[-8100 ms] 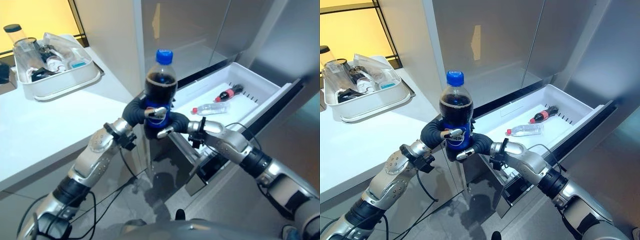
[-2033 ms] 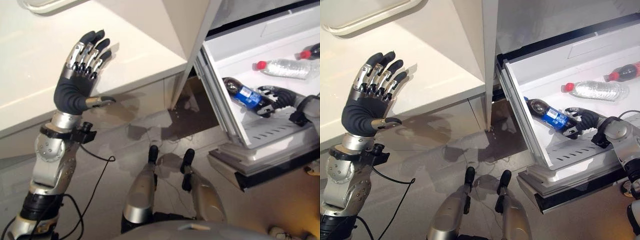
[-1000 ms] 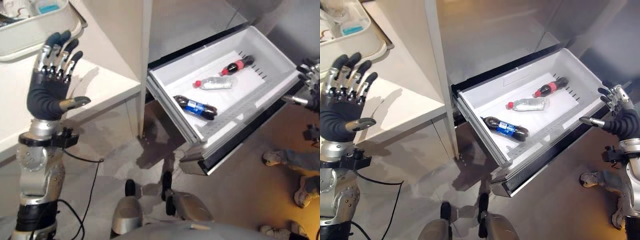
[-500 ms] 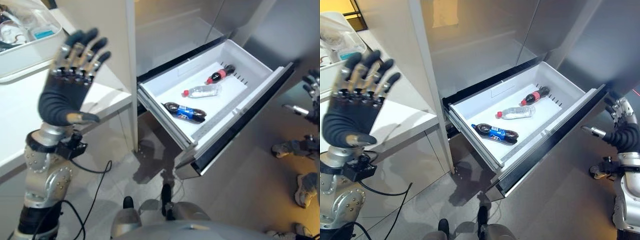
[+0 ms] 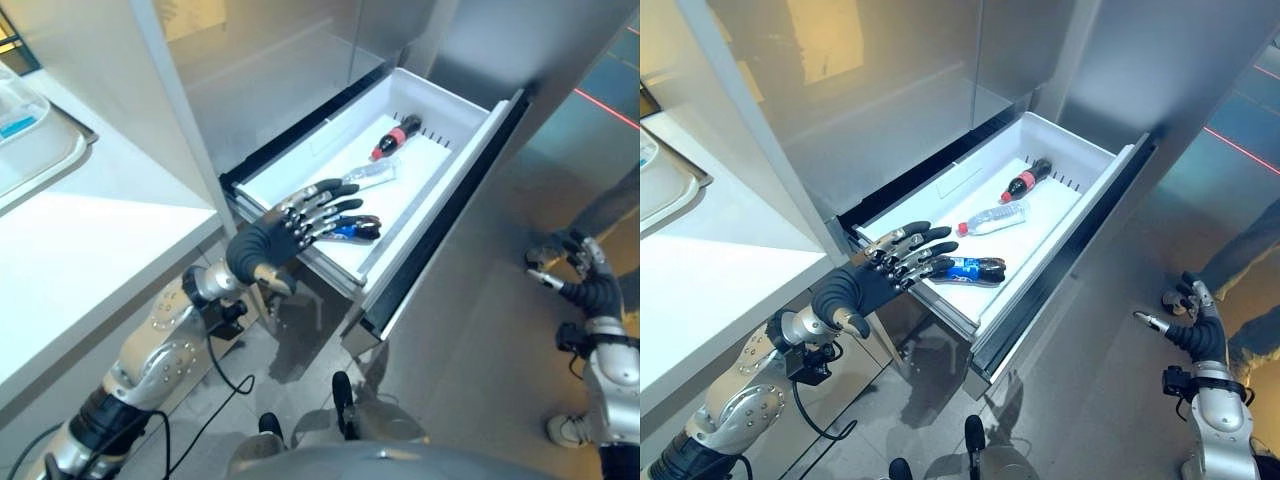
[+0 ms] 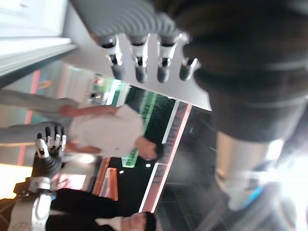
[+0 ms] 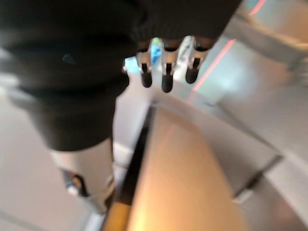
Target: Take the drinks into the refrigerator
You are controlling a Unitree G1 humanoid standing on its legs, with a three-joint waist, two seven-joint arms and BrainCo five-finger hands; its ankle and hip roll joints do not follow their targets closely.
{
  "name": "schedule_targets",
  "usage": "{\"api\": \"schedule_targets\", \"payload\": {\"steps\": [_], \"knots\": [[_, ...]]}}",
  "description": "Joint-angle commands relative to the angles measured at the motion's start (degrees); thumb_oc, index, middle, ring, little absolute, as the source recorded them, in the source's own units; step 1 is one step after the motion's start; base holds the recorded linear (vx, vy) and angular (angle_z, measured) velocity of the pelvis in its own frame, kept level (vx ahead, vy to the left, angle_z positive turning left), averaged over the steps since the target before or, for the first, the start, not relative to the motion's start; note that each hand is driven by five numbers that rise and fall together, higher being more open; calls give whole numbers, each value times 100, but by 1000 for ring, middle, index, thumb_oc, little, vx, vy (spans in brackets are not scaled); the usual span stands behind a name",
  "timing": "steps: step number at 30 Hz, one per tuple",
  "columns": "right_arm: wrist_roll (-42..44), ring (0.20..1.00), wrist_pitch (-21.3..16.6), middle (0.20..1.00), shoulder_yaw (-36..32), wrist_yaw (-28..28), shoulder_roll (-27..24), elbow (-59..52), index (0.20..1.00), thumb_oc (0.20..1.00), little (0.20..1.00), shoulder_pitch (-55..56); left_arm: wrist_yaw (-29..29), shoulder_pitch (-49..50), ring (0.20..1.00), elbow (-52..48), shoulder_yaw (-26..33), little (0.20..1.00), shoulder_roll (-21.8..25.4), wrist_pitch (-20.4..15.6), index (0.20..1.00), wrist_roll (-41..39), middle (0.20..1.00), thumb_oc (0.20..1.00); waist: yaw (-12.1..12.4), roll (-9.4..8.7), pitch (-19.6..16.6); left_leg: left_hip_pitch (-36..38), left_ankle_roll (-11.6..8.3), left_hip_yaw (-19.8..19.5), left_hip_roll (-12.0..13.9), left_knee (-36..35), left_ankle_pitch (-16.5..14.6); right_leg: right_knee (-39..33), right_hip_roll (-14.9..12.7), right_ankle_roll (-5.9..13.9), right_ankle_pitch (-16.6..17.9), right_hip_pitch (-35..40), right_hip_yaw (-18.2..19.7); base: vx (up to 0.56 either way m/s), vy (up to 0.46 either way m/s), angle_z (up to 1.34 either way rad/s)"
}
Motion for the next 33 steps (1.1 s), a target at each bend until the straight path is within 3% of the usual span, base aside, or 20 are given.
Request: {"api": "schedule_targets", "payload": {"steps": [1,7,17,18,19,25,33], "knots": [[9,1000,-35,1000,140,172,-126,54,1000,1000,1000,-221,-164,-355,1000,86,-218,1000,145,-35,1000,-334,1000,1000,75,-4,105,-71,245,-343,-128,350,-553,850,-235,664,-329,-331,-99,-8,5,-8],[-138,1000,8,1000,734,379,-313,403,1000,1000,1000,-491,-235,-419,1000,189,-389,1000,378,19,1000,-357,1000,1000,134,17,183,-120,238,-352,-141,401,-549,877,-266,667,-320,-342,-125,-2,1,-1],[-356,1000,135,1000,2411,805,-836,1643,1000,1000,1000,-1804,-394,-600,1000,202,-732,1000,792,62,1000,-457,1000,1000,524,1,336,-248,199,-505,-124,484,-475,864,-329,629,-305,-332,-276,-9,-15,1],[-400,937,144,937,2528,818,-891,1748,937,937,937,-1895,-408,-595,1000,188,-758,1000,817,67,1000,-485,1000,1000,553,-9,349,-253,196,-522,-121,488,-471,865,-336,625,-305,-326,-298,-12,-32,5],[-456,200,152,200,2703,904,-943,1830,200,200,200,-2003,-430,-586,1000,159,-750,1000,848,82,1000,-492,1000,1000,578,-12,363,-259,192,-543,-121,492,-462,869,-341,620,-308,-314,-331,0,-32,7],[-784,200,186,200,3395,1104,-1219,2035,200,200,200,-2551,-484,-555,1000,-41,-822,1000,1049,88,1000,-578,1000,1000,760,-13,401,-294,174,-649,-124,466,-401,867,-388,612,-304,-285,-470,-3,-19,13],[-897,200,208,200,3813,1228,-1330,1745,200,200,200,-2962,-425,-576,1000,-97,-867,1000,1160,56,1000,-534,1000,1000,892,-11,487,-342,176,-755,-128,430,-332,870,-417,604,-298,-280,-602,-6,-11,9]]}}
